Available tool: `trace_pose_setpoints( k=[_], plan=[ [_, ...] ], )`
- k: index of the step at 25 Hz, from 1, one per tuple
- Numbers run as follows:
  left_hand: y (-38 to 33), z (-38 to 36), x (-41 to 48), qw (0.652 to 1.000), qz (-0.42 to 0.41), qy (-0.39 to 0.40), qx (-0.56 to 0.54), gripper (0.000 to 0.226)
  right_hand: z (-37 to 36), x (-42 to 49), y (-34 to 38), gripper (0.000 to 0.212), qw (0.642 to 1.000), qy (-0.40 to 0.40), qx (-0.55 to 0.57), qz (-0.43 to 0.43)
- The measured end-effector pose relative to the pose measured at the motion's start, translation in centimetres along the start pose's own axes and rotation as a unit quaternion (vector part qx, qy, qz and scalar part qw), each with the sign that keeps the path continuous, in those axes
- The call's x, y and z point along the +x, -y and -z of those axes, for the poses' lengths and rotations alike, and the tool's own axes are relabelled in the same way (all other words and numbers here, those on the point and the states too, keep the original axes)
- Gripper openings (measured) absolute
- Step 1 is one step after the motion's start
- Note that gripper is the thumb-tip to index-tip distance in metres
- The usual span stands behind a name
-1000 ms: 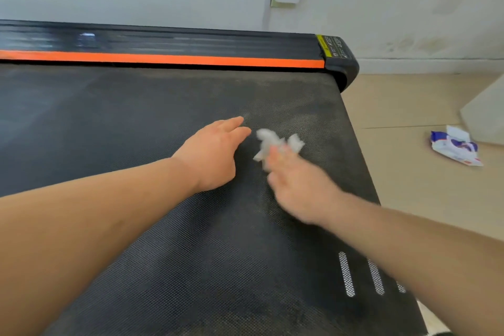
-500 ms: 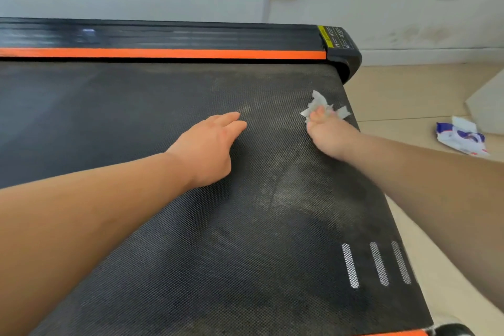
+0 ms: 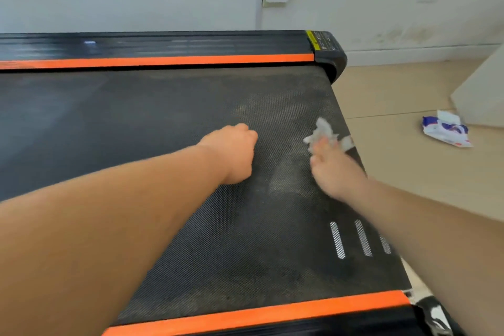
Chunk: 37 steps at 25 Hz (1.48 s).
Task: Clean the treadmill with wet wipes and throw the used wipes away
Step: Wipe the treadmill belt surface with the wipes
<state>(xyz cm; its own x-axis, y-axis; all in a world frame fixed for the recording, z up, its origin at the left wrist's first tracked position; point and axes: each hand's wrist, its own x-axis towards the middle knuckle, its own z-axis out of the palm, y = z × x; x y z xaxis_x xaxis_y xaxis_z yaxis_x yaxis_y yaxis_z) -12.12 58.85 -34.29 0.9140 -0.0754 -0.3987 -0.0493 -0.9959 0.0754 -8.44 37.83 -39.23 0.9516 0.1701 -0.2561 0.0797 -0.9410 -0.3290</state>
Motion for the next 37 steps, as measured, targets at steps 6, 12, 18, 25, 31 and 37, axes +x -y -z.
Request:
trace_pose_setpoints(
  k=[6,12,18,25,31,37],
  plan=[
    [-5.3,-3.5,-1.9,0.998,-0.058,-0.019,-0.015,0.034,-4.5,-8.1,1.6,0.041,0.938,0.164,0.01,0.305],
    [-5.1,-3.2,-4.0,0.999,-0.033,-0.022,-0.023,0.042,-1.7,-0.4,-5.8,0.054,0.997,0.071,-0.006,0.039],
    [-5.1,-4.2,-5.2,0.99,0.063,-0.033,-0.122,0.045,-5.2,-7.2,0.5,0.049,0.949,0.125,0.02,0.288],
    [-4.5,-5.1,-6.5,0.989,0.038,-0.045,-0.139,0.053,0.0,-1.6,-6.9,0.053,0.999,0.045,-0.027,0.0],
    [-4.5,-4.1,-4.5,0.98,0.022,-0.087,-0.179,0.054,-2.5,-2.3,-1.3,0.053,0.98,0.087,-0.015,0.176],
    [-3.5,-4.4,0.9,0.979,-0.005,-0.101,-0.175,0.053,-0.4,11.1,-2.3,0.052,0.996,0.025,-0.019,0.082]
  ],
)
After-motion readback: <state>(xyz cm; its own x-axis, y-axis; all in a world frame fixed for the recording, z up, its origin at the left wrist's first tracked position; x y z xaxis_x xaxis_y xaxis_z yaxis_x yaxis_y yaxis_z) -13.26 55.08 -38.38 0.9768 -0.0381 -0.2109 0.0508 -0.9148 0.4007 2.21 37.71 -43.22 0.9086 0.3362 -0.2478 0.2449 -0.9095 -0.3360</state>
